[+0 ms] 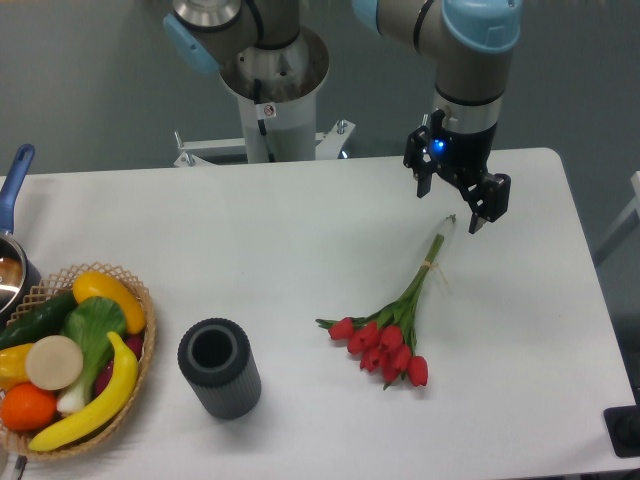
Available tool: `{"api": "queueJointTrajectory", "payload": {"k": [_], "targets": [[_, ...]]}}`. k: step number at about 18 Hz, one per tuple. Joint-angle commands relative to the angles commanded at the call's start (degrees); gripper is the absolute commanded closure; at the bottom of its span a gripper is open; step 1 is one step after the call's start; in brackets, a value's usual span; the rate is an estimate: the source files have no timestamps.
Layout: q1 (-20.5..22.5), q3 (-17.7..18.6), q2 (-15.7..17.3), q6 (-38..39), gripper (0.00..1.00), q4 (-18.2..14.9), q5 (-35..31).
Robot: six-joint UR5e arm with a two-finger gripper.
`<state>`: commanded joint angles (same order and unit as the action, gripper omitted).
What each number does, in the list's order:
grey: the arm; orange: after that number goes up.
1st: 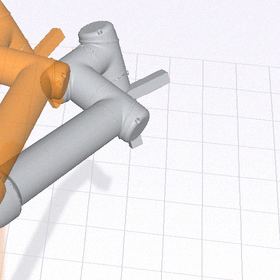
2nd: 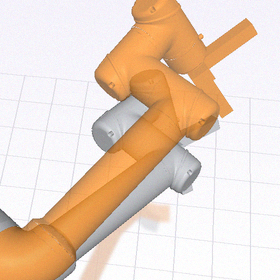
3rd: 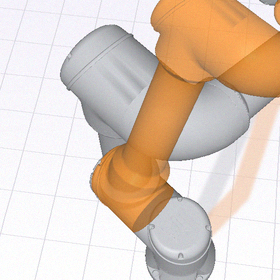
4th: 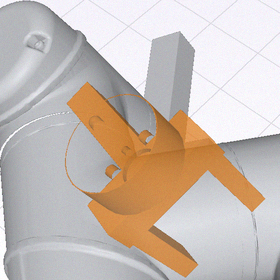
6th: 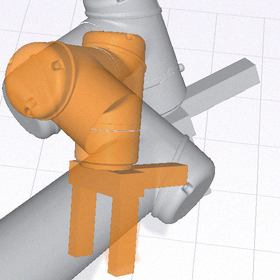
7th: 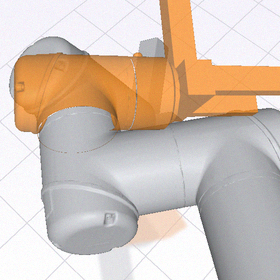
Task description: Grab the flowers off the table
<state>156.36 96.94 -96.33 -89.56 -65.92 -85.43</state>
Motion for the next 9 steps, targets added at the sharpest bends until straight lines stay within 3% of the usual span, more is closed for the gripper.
{"api": "queueJointTrajectory", "payload": {"k": [5, 9], "targets": [[0.09, 0.09, -0.18, 0.09, 0.0, -0.17, -0.26], [1.14, 2.28, -0.35, 0.61, 0.0, 0.78, 0.61]]}}
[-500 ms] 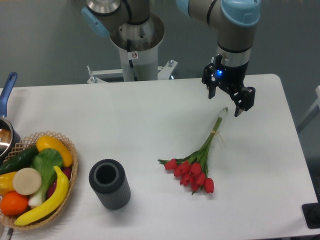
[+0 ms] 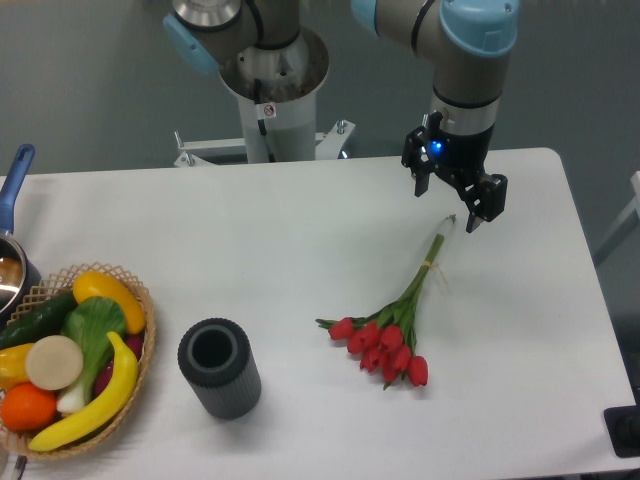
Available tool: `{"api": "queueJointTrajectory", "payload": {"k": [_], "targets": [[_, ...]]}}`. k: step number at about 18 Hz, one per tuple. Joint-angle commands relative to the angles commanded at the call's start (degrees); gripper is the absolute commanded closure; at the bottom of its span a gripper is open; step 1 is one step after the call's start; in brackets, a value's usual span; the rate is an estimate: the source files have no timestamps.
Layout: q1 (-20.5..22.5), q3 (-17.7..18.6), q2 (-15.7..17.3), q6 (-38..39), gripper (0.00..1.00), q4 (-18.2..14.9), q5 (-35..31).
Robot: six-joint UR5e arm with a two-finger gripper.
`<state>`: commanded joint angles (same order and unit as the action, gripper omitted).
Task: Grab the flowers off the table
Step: 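Lower the open gripper down onto the green tulip stems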
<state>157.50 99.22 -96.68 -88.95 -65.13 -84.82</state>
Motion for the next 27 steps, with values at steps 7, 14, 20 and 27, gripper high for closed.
{"api": "queueJointTrajectory", "payload": {"k": [7, 14, 20, 27], "targets": [[-0.17, 2.82, -1.41, 11.6, 0.0, 5.72, 0.18], [-0.44, 2.47, -7.29, 16.42, 0.0, 7.03, 0.09], [-1.14, 3.69, -10.72, 19.16, 0.0, 9.85, 0.09], [-1.32, 4.4, -12.13, 18.64, 0.0, 10.03, 0.18]]}}
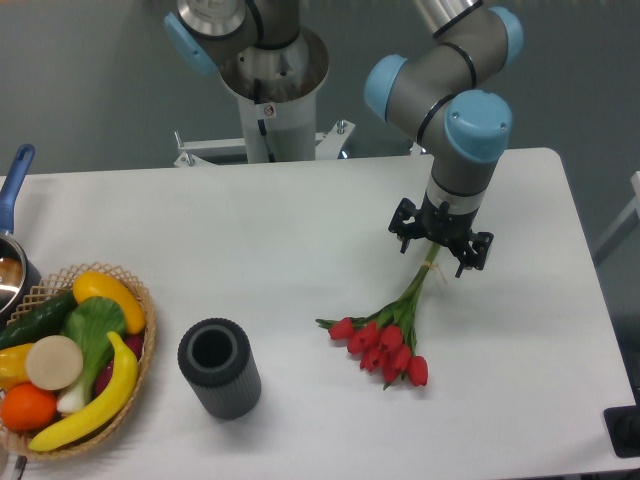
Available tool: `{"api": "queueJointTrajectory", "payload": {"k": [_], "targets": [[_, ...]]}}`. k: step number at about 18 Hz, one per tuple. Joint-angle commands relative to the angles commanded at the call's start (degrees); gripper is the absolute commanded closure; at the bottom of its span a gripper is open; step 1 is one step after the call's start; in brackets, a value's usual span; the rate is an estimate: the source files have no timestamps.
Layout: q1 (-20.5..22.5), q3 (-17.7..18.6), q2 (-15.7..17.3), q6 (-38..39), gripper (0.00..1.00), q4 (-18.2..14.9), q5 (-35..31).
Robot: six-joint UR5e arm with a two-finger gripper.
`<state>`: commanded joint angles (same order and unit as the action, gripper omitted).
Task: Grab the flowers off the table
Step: 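Lower the open gripper down onto the green tulip stems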
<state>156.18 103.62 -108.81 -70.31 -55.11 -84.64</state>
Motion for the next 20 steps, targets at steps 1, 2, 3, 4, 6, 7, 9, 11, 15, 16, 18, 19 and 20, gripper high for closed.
{"api": "queueJointTrajectory", "payload": {"k": [1, 2, 3, 4, 6, 7, 9, 11, 15, 16, 18, 19, 20], "targets": [[-0.09, 0.0, -0.44, 0.0, 0.0, 0.0, 0.0], [-0.35, 0.0, -0.97, 0.0, 0.0, 0.0, -0.09], [-0.44, 0.0, -1.23, 0.0, 0.0, 0.0, -0.09], [-0.53, -0.09, -1.32, 0.0, 0.0, 0.0, -0.09], [-0.61, -0.52, -2.72, -0.09, 0.0, 0.44, 0.0], [-0.7, -0.87, -3.6, 0.0, 0.0, 1.05, 0.0], [-1.14, -0.7, -4.22, 0.0, 0.0, 1.85, 0.0], [-1.41, 0.0, -4.75, 0.0, 0.0, 2.02, -0.09], [-1.93, 0.53, -4.75, 0.35, 0.0, 1.93, -0.09], [-2.02, 0.62, -4.92, 0.09, 0.0, 2.02, -0.09], [-2.02, 0.53, -5.28, 0.26, 0.0, 2.02, -0.09], [-2.11, 0.44, -5.63, 0.26, 0.01, 2.02, -0.09], [-2.11, 0.09, -5.89, 0.26, 0.02, 2.11, -0.17]]}}
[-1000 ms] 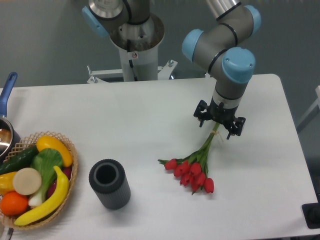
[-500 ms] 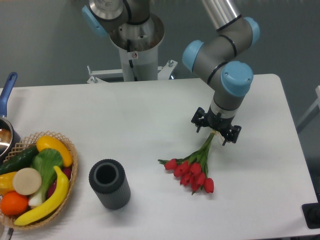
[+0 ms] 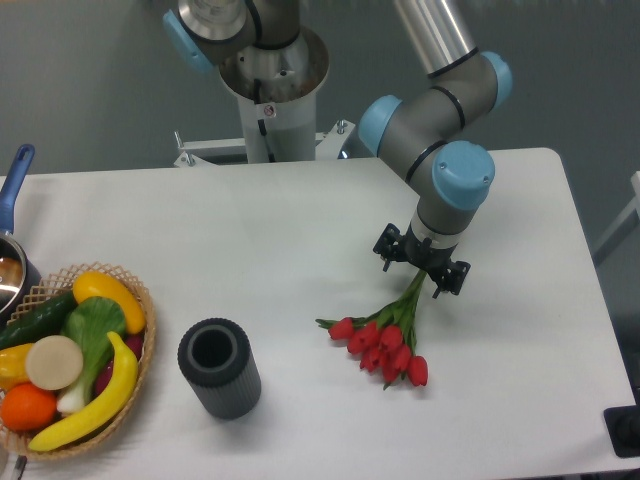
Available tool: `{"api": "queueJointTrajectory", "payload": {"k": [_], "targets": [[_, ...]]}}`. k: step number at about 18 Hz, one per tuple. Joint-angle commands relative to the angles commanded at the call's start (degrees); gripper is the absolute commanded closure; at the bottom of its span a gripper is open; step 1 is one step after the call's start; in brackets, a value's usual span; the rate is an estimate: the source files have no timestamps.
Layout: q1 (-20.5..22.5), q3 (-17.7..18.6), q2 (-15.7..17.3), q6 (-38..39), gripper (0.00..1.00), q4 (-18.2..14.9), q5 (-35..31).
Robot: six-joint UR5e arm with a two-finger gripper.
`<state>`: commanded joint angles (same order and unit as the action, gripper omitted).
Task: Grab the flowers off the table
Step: 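Close the gripper around the tulip stems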
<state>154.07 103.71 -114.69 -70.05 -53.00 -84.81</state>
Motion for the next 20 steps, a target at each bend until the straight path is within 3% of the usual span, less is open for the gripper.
{"api": "queueJointTrajectory", "payload": {"k": [10, 13, 20], "targets": [[0.09, -0.53, -0.71, -0.44, 0.39, 0.26, -0.09], [0.09, -0.53, -0.71, -0.18, 0.55, 0.26, -0.09], [0.09, -1.06, -0.71, 0.26, 0.75, 0.18, -0.09]]}}
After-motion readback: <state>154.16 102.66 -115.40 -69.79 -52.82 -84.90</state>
